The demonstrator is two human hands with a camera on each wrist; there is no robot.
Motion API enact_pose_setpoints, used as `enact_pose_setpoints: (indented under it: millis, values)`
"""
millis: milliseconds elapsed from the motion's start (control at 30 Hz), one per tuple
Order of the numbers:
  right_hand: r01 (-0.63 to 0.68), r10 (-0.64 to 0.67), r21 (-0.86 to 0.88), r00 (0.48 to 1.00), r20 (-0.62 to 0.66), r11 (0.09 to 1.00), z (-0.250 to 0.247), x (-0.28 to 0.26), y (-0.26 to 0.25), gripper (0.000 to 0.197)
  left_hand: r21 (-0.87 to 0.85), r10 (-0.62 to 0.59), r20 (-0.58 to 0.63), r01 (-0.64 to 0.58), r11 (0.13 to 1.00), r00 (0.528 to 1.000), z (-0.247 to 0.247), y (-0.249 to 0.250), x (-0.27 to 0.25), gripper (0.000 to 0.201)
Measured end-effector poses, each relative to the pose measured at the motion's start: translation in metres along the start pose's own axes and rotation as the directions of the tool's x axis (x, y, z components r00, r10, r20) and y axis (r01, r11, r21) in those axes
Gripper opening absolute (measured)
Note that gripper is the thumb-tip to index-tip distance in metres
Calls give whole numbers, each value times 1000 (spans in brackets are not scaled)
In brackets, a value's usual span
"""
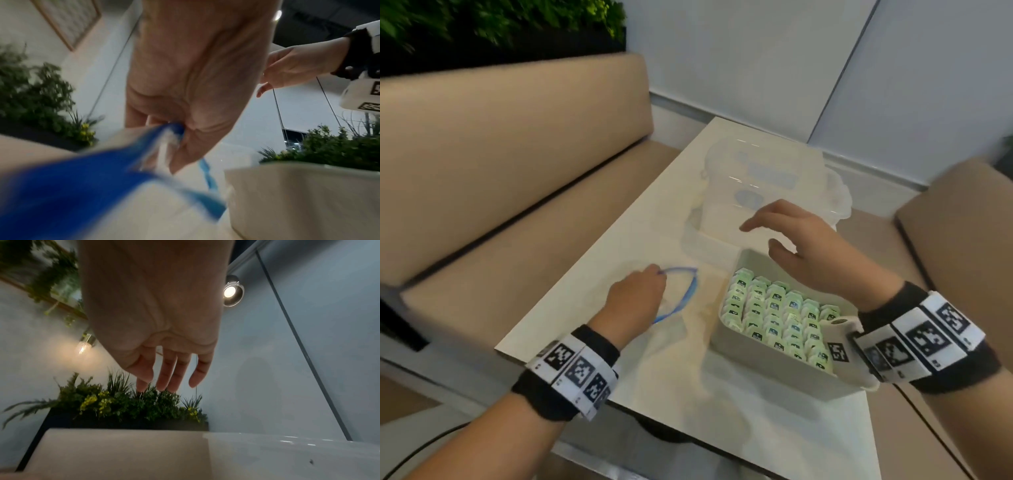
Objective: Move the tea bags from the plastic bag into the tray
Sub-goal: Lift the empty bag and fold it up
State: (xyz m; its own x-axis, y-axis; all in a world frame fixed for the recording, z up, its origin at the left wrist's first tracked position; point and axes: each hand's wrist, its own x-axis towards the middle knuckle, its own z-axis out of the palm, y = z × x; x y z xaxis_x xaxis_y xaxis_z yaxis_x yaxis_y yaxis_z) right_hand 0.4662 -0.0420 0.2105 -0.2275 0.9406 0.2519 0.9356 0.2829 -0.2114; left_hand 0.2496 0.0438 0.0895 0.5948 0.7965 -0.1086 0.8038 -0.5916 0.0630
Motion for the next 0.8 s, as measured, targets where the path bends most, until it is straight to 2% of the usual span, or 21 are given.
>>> enact_pose_setpoints:
  millis: [67,133,233,300,367,400,433,500,567,633,700,800]
  values:
    - [26,-20,73,997,-77,997,-4,3,-8,51,-259,-21,-171,-25,966,985,-29,-13,2,58]
    - [40,-21,150,991,-130,988,-9,4,-13,64,-512,14,-291,-168,842,957,-72,-19,0,64]
    - [-26,95,380,982,-164,925,-20,2,-15,100,-758,156,-343,-370,537,927,-138,-14,-11,63]
    - [-52,198,588,962,-186,807,-27,0,-14,114,-836,244,-364,-431,339,899,-171,-6,-17,59]
    - [-13,286,775,933,-217,632,-34,-2,-14,108,-869,292,-393,-456,192,872,-191,3,-17,50]
    - [14,327,820,913,-244,572,-37,-3,-13,99,-877,296,-404,-459,144,865,-197,9,-15,45]
    - [37,369,832,884,-285,553,-41,-4,-13,87,-884,289,-412,-456,104,864,-203,15,-13,36]
    - [59,441,802,810,-386,594,-50,-8,-14,55,-906,257,-387,-417,74,886,-212,26,-9,16]
    - [38,478,728,731,-487,684,-59,-12,-12,26,-925,243,-355,-378,51,903,-219,29,-1,35]
    - [3,513,662,631,-583,749,-68,-20,-9,13,-911,277,-365,-403,92,889,-222,28,7,55]
    - [-12,555,647,527,-643,762,-76,-32,-4,10,-883,412,-325,-429,191,852,-222,22,9,66]
    - [-28,591,630,378,-712,776,-86,-51,5,15,-803,606,-127,-440,403,785,-219,22,3,43]
